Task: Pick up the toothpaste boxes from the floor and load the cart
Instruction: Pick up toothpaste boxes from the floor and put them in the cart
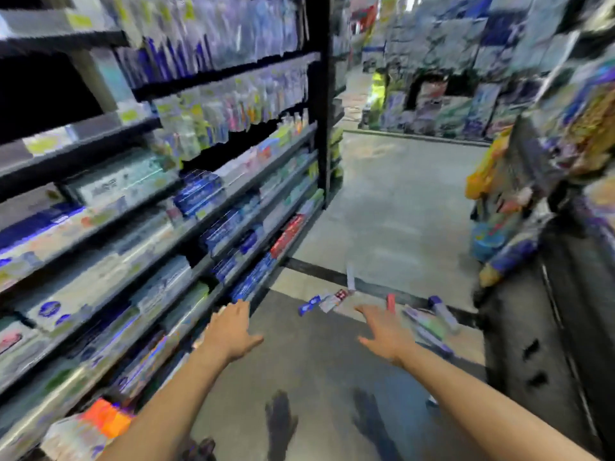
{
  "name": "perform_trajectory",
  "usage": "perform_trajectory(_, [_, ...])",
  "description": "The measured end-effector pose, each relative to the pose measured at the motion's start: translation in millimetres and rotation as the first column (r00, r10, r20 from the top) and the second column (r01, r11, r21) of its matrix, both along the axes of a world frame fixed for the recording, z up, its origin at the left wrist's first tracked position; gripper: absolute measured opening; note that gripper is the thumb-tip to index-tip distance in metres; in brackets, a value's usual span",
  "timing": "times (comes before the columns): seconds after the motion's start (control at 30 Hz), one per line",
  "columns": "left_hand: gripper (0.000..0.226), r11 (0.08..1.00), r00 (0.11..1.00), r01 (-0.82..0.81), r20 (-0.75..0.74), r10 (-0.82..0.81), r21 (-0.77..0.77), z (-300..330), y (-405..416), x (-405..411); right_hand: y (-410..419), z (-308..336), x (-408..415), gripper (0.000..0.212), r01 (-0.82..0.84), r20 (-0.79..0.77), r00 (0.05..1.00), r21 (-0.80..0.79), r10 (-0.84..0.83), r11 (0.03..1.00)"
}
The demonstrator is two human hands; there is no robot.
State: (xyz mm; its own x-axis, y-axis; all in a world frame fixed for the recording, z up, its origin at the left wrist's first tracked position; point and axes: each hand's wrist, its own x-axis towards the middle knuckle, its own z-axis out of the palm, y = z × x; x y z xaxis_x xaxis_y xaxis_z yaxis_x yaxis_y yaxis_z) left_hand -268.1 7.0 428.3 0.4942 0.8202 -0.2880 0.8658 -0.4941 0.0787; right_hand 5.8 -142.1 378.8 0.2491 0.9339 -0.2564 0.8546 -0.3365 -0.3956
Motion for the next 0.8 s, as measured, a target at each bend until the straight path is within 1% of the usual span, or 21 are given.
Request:
perform_trajectory(0.03, [0.08,0.999,0.999,0.032,0.004,-0.032,-0.007,-5,3,33,-11,-5,29,0.073,0.029,-0.002,1.0,-0.009,-0.029,1.0])
perform_trajectory(0.1, [0.08,0.994,0.995,0.096,0.03,-0.095,-0.048,-13,8,92,-34,-9,78,0.074,0.112,0.003,0.994,-0.018,-0.112,0.993])
perform_trajectory(0.2, [0.079,0.979,0.982,0.186,-0.002,-0.186,-0.087,-25,14,164,-59,-11,134,0.068,0.239,0.005,0.971,-0.072,-0.239,0.968])
perform_trajectory(0.3, [0.08,0.966,0.97,0.228,-0.055,-0.236,-0.122,-40,23,221,-71,-19,177,0.071,0.35,-0.053,0.932,-0.128,-0.359,0.928])
perform_trajectory(0.4, [0.082,0.954,0.962,0.246,-0.08,-0.263,-0.172,-54,40,266,-65,-36,214,0.078,0.435,-0.104,0.885,-0.168,-0.455,0.885])
perform_trajectory(0.47, [0.082,0.945,0.959,0.236,-0.104,-0.264,-0.227,-69,56,289,-52,-47,233,0.079,0.455,-0.106,0.872,-0.183,-0.477,0.872])
perform_trajectory(0.6, [0.082,0.938,0.953,0.207,-0.159,-0.258,-0.279,-105,112,339,-2,-65,273,0.076,0.441,-0.104,0.876,-0.219,-0.47,0.87])
perform_trajectory(0.7, [0.074,0.929,0.949,0.189,-0.184,-0.255,-0.317,-127,166,385,46,-84,316,0.073,0.461,-0.123,0.856,-0.256,-0.501,0.85])
perform_trajectory(0.8, [0.061,0.909,0.949,0.186,-0.172,-0.264,-0.372,-148,223,432,96,-104,356,0.071,0.464,-0.113,0.848,-0.315,-0.519,0.828])
